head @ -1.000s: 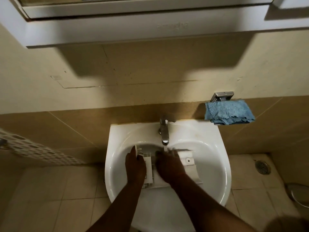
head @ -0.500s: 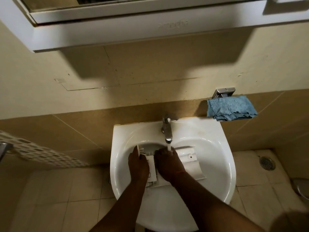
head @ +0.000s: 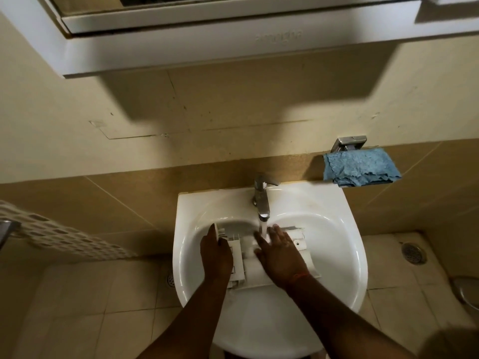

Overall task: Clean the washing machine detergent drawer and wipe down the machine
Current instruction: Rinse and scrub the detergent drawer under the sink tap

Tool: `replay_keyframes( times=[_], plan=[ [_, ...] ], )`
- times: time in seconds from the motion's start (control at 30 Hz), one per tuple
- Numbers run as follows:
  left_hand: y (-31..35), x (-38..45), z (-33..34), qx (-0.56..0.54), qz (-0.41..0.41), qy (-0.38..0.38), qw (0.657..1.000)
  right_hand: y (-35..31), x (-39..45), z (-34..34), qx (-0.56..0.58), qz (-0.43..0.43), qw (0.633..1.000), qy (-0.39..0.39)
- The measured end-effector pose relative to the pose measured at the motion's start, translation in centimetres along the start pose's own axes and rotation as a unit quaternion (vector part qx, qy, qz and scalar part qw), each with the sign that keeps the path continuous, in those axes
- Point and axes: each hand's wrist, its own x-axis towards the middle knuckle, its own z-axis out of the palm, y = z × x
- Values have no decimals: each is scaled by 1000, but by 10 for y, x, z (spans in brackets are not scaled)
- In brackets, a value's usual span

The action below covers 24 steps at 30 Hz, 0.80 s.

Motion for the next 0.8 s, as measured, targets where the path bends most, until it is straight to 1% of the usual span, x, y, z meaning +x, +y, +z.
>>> replay_keyframes(
  times=[0.07,0.1,0.13,0.17,0.23,0.27,0.3,0.33,0.43,0.5,0.53,0.57,0.63,0.67,0.7,0.73,0.8],
  plan=[
    [0,1,0,-6,-7,-5,1000,31,-16,-5,-21,-65,997,25],
    [0,1,0,-7,-9,-5,1000,46,-26,-8,-35,-67,996,47],
    [-1,1,1,-7,-12,-2,1000,57,-33,-10,-49,-37,996,67],
    [-1,1,1,-5,-16,1,1000,62,-38,-13,-53,20,996,69],
    [0,0,1,-3,-18,-1,1000,53,-39,-13,-53,138,988,48],
    [-1,1,1,-1,-17,-3,1000,42,-37,-9,-46,166,984,41],
    [-1,1,1,1,-16,-5,1000,26,-33,-4,-35,166,985,39],
    [-2,1,1,2,-16,-7,1000,7,-29,0,-20,142,989,35],
    [-4,2,0,5,-14,-11,1000,-36,-26,14,4,10,1000,18],
    [-4,1,-1,3,-17,-8,1000,-26,-26,10,4,-52,998,21],
    [-3,1,-2,-4,-22,-9,1000,-12,-28,5,1,-59,998,23],
    [-3,1,-2,-11,-23,-8,1000,4,-31,2,-6,-44,999,32],
    [-2,1,0,-14,-22,-12,1000,27,-38,-3,-28,40,998,43],
    [-3,1,2,-12,-21,-13,1000,25,-38,-3,-31,78,996,36],
    [-3,1,4,-9,-17,-15,1000,12,-35,1,-12,92,995,37],
    [-4,2,4,-6,-16,-16,1000,-6,-32,6,18,78,996,37],
    [-7,4,2,-10,-15,-14,1000,-41,-30,16,49,-31,997,44]
  ],
)
